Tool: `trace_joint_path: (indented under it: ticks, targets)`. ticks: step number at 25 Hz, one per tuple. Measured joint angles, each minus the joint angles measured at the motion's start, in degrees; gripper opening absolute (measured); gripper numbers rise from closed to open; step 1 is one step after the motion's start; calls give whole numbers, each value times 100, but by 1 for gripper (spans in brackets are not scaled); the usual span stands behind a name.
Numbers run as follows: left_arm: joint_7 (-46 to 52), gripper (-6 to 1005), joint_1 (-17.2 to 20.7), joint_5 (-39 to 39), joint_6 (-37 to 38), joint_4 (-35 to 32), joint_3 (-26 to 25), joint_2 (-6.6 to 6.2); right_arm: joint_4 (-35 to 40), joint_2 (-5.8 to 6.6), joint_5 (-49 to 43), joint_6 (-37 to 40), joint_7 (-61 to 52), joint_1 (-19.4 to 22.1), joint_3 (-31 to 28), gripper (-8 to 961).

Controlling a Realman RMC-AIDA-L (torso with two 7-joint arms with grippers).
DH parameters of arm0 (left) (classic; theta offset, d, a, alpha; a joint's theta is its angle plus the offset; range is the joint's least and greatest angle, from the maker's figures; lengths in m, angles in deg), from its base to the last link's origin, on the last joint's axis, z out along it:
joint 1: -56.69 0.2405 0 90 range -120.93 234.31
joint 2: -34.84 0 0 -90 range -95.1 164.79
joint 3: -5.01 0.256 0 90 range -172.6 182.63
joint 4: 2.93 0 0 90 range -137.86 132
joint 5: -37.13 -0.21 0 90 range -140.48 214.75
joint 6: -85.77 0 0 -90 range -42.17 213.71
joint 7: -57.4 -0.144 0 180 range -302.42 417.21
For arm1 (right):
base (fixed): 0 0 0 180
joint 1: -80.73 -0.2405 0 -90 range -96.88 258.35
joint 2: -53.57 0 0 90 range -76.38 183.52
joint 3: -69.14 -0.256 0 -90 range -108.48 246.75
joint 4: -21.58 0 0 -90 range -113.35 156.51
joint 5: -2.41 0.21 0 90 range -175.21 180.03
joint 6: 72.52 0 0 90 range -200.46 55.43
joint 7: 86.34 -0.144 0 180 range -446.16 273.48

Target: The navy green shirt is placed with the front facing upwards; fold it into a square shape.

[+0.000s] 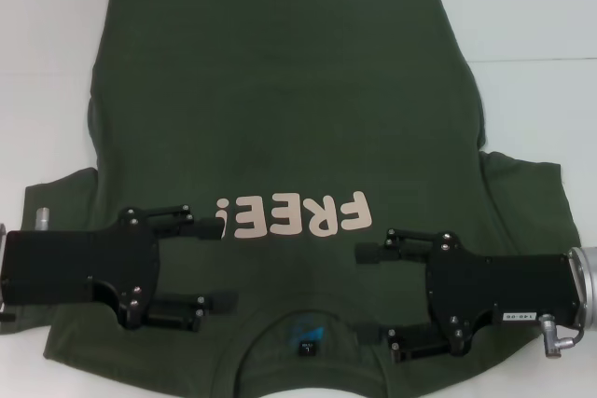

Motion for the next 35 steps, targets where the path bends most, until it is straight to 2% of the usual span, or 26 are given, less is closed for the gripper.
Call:
trace_joint_path:
  ticks: [11,15,18,23,28,32,35]
  targets:
    - [-130,859,48,-27,83,17,-74,9,-218,-9,9,-56,128,-39,-34,900]
    - [-130,859,47,-29,83,16,-75,9,-288,-2,278,-106,-75,-54,-66,900]
    - [-132,859,38,-31,45,16,-58,12,-253,35,614,-332,-927,-84,-76,899]
    - [-138,860,-14,-29,6,25,-31,17,176,161,599,-699,-2517,-234,-114,899]
    - [-139,860,-67,0,-44,81,-27,25,607,184,722,-374,-3120,-153,-703,899]
    - [-169,860,-101,8,-106,168,-25,31,1330,266,402,-419,-4609,-98,-891,899]
    - [-187,860,-164,10,-182,253,-24,46,2000,278,-3,-542,-5371,25,-969,900]
